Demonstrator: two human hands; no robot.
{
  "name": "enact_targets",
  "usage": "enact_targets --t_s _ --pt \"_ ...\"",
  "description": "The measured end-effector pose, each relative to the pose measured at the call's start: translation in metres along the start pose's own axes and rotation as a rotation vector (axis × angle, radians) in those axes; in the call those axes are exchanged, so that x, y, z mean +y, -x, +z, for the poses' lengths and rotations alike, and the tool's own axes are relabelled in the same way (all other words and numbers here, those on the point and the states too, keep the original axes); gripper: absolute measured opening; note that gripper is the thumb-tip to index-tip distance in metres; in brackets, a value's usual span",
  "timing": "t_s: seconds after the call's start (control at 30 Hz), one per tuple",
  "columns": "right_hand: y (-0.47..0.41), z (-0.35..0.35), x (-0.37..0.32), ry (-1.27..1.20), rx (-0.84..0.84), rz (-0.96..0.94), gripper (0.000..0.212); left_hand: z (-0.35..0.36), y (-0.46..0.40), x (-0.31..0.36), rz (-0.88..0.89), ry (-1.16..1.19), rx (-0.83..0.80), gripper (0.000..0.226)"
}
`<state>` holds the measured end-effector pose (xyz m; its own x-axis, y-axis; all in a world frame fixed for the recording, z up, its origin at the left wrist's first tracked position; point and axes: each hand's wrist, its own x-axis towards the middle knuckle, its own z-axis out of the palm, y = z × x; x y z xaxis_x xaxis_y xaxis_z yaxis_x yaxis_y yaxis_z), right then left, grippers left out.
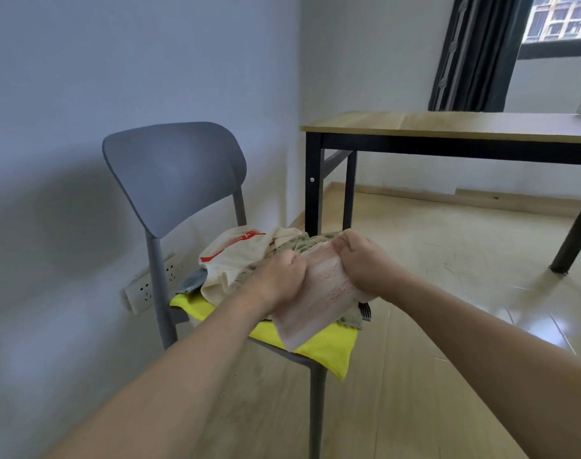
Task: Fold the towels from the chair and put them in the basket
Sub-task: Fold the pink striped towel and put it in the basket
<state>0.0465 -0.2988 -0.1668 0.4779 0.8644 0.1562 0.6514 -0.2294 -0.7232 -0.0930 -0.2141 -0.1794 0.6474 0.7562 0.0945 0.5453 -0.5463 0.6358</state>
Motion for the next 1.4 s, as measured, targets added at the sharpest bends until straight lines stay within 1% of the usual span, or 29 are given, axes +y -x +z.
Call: enact_targets --t_s 0.1,0.23,0.3,0.43,0.53,0.6,0.7,0.8,0.93,1.03,1.1,1.2,1.33,1.4 --pt "-0.003 -0.017 -0.003 0.042 0.045 -0.041 0.04 0.01 0.002 0.008 0.107 -0.005 0.116 0.05" --pt "-0.02 -0.035 0.013 0.265 0.09 -0.096 0.046 0.016 -0.023 0.01 0.31 -0.079 0.235 0.055" --pt "-0.035 -0.039 0.028 0.326 0.135 -0.126 0.042 0.019 -0.048 0.011 0.382 -0.13 0.223 0.058" --pt "-0.084 -0.041 0.056 0.33 0.224 -0.118 0.045 0.029 -0.112 0.011 0.406 -0.232 0.174 0.057" --pt "-0.115 -0.055 0.065 0.316 0.237 -0.078 0.045 0.032 -0.152 0.023 0.408 -0.248 0.124 0.055" --pt "-0.129 -0.074 0.061 0.254 0.217 -0.041 0.045 0.022 -0.172 0.043 0.424 -0.259 0.086 0.054" --pt "-0.15 -0.123 0.035 0.155 0.134 0.048 0.044 -0.013 -0.196 0.087 0.395 -0.242 0.008 0.055" --pt "-0.173 -0.198 -0.016 0.101 0.046 0.134 0.043 -0.068 -0.213 0.151 0.323 -0.138 -0.074 0.058" --pt "-0.197 -0.334 -0.11 0.108 0.013 0.18 0.043 -0.161 -0.234 0.27 0.239 0.05 -0.126 0.059" --pt "-0.2 -0.433 -0.181 0.103 0.002 0.187 0.035 -0.232 -0.234 0.364 0.18 0.125 -0.14 0.057" --pt "-0.189 -0.482 -0.214 0.075 0.009 0.206 0.031 -0.267 -0.222 0.416 0.162 0.177 -0.169 0.058" --pt "-0.154 -0.522 -0.243 0.001 0.019 0.261 0.03 -0.297 -0.195 0.464 0.106 0.244 -0.23 0.059" --pt "-0.119 -0.531 -0.249 -0.039 0.063 0.304 0.031 -0.311 -0.176 0.48 0.004 0.297 -0.334 0.062" --pt "-0.118 -0.538 -0.249 -0.054 0.106 0.315 0.03 -0.311 -0.177 0.488 -0.045 0.383 -0.379 0.058"
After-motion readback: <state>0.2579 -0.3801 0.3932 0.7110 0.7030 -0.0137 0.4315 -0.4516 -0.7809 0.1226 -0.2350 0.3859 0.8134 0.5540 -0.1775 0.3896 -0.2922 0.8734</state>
